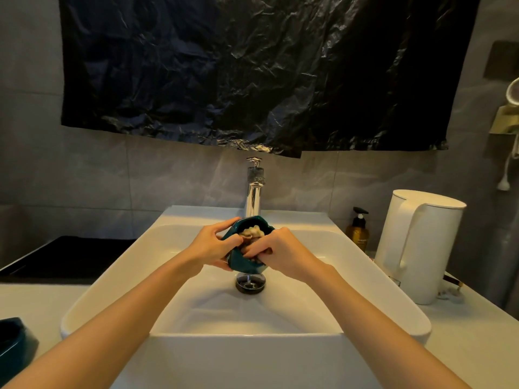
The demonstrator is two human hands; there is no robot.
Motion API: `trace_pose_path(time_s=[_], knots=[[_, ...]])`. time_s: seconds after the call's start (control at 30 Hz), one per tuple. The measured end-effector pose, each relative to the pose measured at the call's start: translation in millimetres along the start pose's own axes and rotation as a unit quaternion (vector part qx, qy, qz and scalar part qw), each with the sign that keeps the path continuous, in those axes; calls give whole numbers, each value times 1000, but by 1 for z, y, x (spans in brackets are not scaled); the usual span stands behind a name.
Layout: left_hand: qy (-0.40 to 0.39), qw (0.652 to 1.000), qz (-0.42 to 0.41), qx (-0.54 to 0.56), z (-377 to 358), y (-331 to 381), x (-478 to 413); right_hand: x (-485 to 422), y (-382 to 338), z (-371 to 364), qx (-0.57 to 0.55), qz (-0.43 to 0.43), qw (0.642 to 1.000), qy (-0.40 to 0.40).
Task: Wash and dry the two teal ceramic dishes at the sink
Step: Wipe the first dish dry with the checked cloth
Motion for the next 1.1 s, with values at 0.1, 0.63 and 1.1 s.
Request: trace_pose_path(time_s=[0.1, 0.63, 1.1], knots=[[4, 1000, 3, 3, 0, 1, 1, 1, -1, 14, 89, 33, 992, 80], [-7, 1000, -26, 8, 3, 6, 1, -2, -5, 0, 176, -26, 981, -74], [26, 999, -33, 24, 4, 5, 2, -1, -15, 9, 368, -48, 928, -18]])
Point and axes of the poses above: each hand's wrist, its own x-axis away from the middle knuckle, its own z-axis out of the back of the hand, y = z × x, the point moved 4 cm from there along -x, towards the middle knuckle, and after that the axes turned 13 degrees about z, right-handed, at the moved point
